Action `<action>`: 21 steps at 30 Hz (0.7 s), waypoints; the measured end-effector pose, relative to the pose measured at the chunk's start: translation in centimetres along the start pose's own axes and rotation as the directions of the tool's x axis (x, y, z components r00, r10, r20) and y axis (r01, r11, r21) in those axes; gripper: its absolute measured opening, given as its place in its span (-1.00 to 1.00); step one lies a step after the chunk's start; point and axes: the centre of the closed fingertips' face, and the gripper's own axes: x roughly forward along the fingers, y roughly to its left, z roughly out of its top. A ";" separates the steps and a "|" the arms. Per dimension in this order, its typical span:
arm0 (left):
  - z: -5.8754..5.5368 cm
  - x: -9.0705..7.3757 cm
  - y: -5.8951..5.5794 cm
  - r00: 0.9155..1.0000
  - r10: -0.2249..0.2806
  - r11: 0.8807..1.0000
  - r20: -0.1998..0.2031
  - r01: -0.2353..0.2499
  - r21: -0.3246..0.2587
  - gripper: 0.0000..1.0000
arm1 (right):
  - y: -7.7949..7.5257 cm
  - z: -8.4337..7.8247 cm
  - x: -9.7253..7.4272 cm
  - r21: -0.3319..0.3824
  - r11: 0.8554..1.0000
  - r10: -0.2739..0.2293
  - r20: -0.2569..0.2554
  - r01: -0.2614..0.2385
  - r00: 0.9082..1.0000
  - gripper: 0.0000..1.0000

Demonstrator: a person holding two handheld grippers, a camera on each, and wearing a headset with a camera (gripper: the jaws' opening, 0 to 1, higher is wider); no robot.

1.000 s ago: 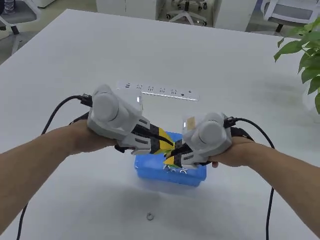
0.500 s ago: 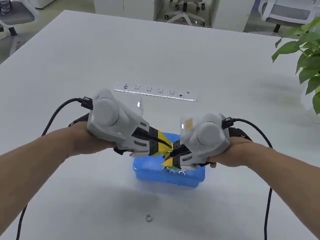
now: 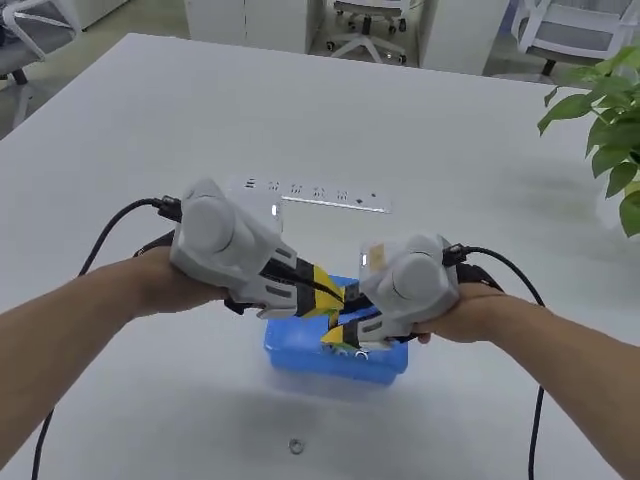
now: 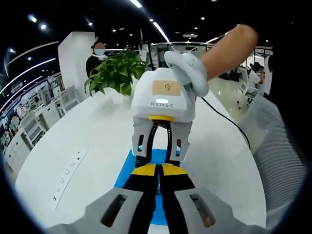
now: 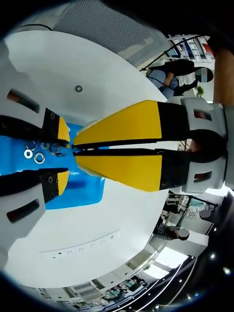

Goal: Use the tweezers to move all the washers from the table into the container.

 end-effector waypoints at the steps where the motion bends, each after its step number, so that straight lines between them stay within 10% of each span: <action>1: 0.1 0.0 0.0 1.000 -0.001 1.000 0.002 0.001 -0.001 -0.92 | 0.0 0.0 0.0 0.001 1.000 -0.001 0.000 0.001 1.000 -0.56; 21: 1.5 -1.0 0.3 1.000 0.010 0.999 0.016 -0.010 -0.034 -0.93 | 0.5 0.9 -2.6 0.071 0.996 -0.062 0.043 0.059 0.997 -0.41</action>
